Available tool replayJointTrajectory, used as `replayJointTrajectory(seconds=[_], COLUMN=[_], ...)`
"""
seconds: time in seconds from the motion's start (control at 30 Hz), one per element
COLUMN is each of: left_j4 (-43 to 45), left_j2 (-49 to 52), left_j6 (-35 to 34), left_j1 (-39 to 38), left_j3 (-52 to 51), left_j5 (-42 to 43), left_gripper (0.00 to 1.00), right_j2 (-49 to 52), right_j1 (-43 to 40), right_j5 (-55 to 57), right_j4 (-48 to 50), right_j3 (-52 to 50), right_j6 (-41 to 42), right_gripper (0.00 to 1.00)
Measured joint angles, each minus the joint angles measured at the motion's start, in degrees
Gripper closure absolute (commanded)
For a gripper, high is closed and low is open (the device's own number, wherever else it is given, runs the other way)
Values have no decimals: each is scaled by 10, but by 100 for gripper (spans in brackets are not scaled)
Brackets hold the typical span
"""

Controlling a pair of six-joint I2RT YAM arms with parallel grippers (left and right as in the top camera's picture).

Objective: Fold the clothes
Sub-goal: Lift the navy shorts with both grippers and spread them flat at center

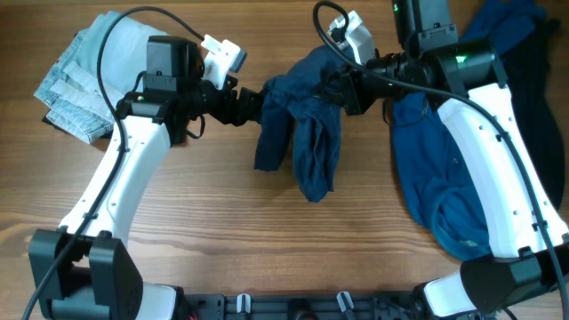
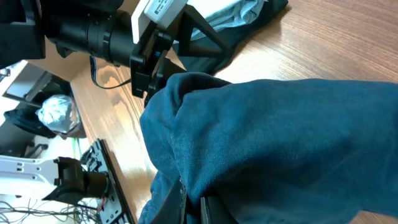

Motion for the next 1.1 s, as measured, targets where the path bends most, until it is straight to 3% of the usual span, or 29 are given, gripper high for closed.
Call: replayJointTrajectory(seconds=[0.13, 0.27, 0.3, 0.4, 0.43, 0.47, 0.5, 0.53, 0.57, 0.6, 0.67, 0.83, 1.1], left_j4=[-38, -41, -34, -7, -3, -1, 1, 14, 22, 46, 89, 121, 183], left_j2=[0, 0, 0, 0, 1, 3, 5, 8, 9, 9, 8, -47, -58], left_j6=[26, 76, 84, 96, 99, 100, 100, 97, 87, 68, 4, -64, -142], left_j1=[25, 29, 19, -30, -50, -62, -71, -73, -72, -70, -47, -22, -22], left_j3=[0, 0, 0, 0, 0, 0, 0, 0, 0, 0, 0, -1, -1], left_j5=[17, 90, 104, 115, 108, 97, 82, 59, 42, 21, -24, -49, -89], left_gripper=[20, 32, 38, 92, 96, 96, 96, 96, 96, 96, 96, 96, 96], right_j2=[0, 0, 0, 0, 0, 0, 0, 0, 0, 0, 0, 0, 0], right_j1=[0, 0, 0, 2, 4, 6, 7, 7, 7, 7, 7, 7, 29], right_j5=[0, -2, -2, -2, -2, -2, -2, -2, -2, 0, 33, 172, 182], right_j4=[0, 0, 0, -1, -1, -1, -2, -2, 0, 0, 0, 15, 102], right_j3=[0, 0, 0, 0, 0, 0, 0, 0, 0, 0, 0, 0, -75], right_j6=[0, 0, 0, 0, 0, 0, 0, 3, 2, 3, 3, 6, 121], right_gripper=[96, 96, 96, 96, 96, 96, 89, 65, 49, 16, 2, 0, 2])
